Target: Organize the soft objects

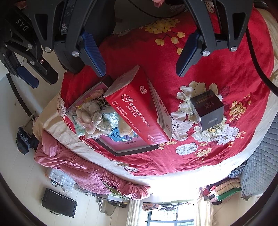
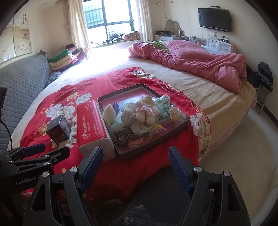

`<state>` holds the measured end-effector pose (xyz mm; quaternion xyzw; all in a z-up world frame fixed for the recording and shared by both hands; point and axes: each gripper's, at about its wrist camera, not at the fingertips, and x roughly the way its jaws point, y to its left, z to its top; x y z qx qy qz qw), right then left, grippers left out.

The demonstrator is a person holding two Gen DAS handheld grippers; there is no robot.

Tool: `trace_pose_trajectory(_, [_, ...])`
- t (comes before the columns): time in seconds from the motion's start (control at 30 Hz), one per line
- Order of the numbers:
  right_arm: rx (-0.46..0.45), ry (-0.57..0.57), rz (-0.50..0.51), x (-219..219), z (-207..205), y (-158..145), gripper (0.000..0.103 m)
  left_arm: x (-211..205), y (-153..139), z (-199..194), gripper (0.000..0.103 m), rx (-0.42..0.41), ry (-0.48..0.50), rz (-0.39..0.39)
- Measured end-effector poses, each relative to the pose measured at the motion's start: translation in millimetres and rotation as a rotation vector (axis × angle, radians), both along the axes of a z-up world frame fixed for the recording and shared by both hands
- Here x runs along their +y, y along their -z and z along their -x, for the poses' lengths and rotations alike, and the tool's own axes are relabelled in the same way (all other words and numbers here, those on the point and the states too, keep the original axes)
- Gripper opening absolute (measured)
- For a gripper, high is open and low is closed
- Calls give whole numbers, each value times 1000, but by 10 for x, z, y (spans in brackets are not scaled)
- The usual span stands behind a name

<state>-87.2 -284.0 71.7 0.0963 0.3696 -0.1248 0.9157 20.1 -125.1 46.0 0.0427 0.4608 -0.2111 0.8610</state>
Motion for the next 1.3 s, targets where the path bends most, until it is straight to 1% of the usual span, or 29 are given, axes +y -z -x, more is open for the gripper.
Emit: trace_pose_trajectory(1.3, [20, 1, -4, -17, 5, 59, 79, -20, 66, 7, 82, 7, 1, -31])
